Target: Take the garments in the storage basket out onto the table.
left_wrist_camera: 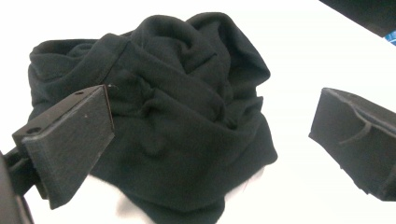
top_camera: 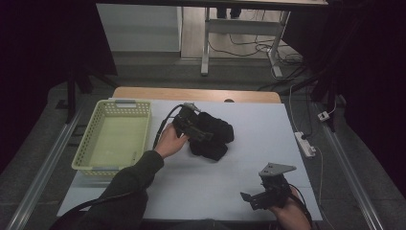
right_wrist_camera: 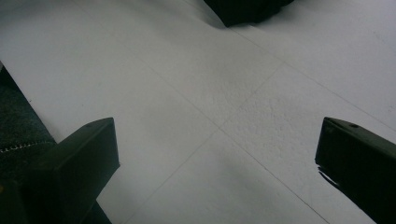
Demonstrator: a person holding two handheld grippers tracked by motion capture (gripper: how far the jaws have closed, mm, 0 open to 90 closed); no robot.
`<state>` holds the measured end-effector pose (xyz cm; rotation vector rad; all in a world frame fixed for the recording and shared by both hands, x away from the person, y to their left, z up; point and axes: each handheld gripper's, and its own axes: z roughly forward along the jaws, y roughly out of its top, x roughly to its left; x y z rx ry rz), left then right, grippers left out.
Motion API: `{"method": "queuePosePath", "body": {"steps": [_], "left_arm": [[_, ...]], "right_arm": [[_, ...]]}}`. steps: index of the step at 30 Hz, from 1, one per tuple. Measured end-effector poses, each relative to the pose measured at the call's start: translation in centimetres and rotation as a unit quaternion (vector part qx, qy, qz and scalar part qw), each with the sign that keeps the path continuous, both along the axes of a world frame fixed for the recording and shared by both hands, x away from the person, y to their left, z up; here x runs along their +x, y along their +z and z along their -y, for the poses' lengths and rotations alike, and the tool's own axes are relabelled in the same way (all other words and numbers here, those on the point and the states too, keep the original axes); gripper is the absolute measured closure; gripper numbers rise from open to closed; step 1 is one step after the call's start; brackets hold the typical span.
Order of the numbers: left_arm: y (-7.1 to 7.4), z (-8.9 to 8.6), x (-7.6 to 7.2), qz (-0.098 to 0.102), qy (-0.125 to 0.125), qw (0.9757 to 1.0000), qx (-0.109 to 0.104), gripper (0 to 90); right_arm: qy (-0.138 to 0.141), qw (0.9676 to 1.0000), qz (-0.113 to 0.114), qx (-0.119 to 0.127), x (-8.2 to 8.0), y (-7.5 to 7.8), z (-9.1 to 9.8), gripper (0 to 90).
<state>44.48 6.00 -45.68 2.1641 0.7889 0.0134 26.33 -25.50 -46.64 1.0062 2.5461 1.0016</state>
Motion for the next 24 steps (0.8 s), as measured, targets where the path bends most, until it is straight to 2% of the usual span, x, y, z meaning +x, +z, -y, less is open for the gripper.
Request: {"method": "queuePosePath", "body": {"steps": [12,18,24], "left_arm": [[1.0,-2.3,-1.1,0.009,0.003,0.9998,-0.019,0.0],[1.7,-2.9,-1.9,0.019,-0.001,0.9998,-0.012,0.0],[2.3,-3.6,-2.7,0.024,-0.001,0.9995,-0.019,0.0]], "right_arm": [[-0.001,1.0000,0.000,0.000,0.0,0.0,0.0,0.0],[-0.001,1.0000,0.000,0.000,0.0,0.0,0.0,0.0],[-0.001,1.0000,0.001,-0.001,0.0,0.0,0.0,0.0]]}}
